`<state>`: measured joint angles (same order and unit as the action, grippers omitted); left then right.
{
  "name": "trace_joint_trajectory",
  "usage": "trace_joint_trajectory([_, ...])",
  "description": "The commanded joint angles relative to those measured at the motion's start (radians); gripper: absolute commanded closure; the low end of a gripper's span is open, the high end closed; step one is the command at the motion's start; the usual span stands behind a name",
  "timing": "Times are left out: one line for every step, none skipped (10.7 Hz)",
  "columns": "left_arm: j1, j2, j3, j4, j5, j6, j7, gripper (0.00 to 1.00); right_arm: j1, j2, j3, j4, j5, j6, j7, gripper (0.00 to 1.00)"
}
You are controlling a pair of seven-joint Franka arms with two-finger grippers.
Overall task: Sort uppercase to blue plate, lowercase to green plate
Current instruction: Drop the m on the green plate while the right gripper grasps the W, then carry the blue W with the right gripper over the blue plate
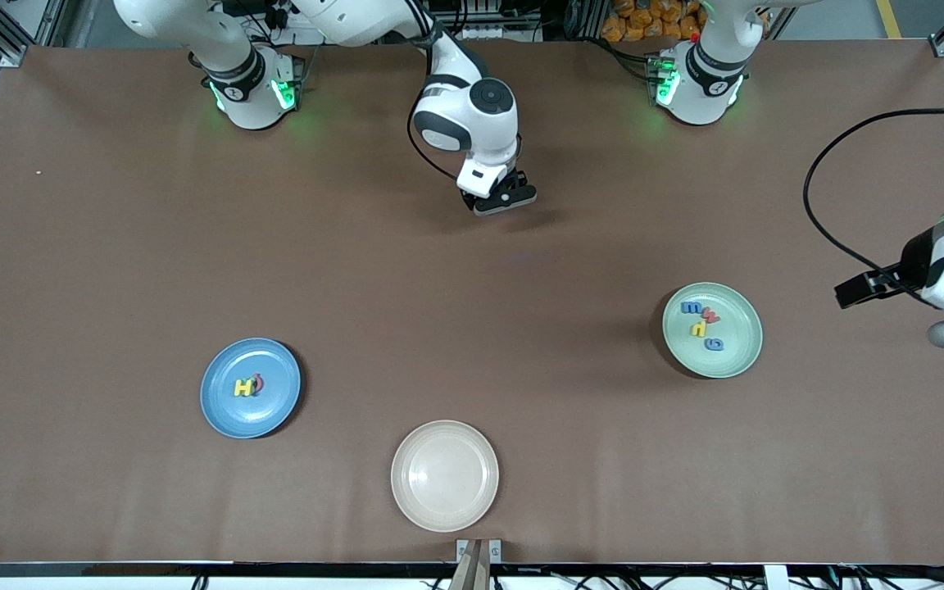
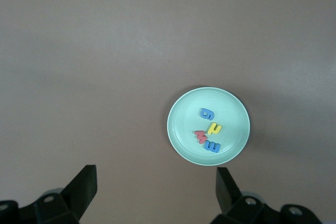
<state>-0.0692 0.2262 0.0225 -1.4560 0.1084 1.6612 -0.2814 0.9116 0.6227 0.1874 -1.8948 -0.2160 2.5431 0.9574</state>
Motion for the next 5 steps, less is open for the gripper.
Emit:
trace_joint_trajectory([-0.087,-0.053,0.1,0.002,-0.03,-0.024,0.021,0.0,0.003,0.011,-0.002,-0.001,-0.006,0.003,0.011,0.88])
trace_joint_trajectory([-0.093,-0.068,0.109,0.002,-0.03,-0.031,0.021,0.0,0.003,0.006,-0.002,0.0,-0.006,0.002,0.0,0.95])
trace_joint_trajectory([-0.093,-0.073,0.108,0.005,-0.03,-0.052,0.021,0.0,0.003,-0.014,-0.002,0.0,-0.006,-0.016,-0.003,1.0])
trace_joint_trajectory([-0.093,-0.073,0.108,0.022,-0.03,-0.058,0.021,0.0,-0.006,-0.038,0.0,0.011,-0.006,-0.071,-0.005,1.0])
trace_joint_trajectory([-0.095,-0.071,0.105,0.022,-0.029,-0.06,0.021,0.0,-0.023,-0.073,0.001,0.016,-0.005,-0.114,-0.006,1.0])
